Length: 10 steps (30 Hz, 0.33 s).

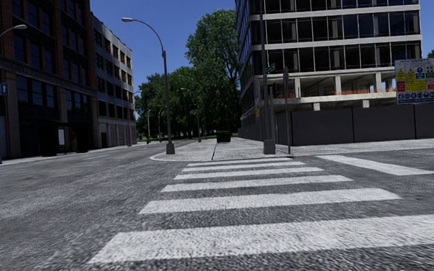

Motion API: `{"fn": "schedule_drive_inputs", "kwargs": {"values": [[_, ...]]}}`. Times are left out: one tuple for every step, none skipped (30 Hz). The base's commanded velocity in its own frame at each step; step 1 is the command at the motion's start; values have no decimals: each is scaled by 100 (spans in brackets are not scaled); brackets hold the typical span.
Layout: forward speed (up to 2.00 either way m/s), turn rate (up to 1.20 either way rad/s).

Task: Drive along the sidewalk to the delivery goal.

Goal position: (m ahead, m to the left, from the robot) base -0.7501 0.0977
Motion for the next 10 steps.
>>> {"fn": "schedule_drive_inputs", "kwargs": {"values": [[0,0],[0,0],[0,0],[0,0],[0,0],[0,0],[0,0],[0,0],[0,0],[0,0]]}}
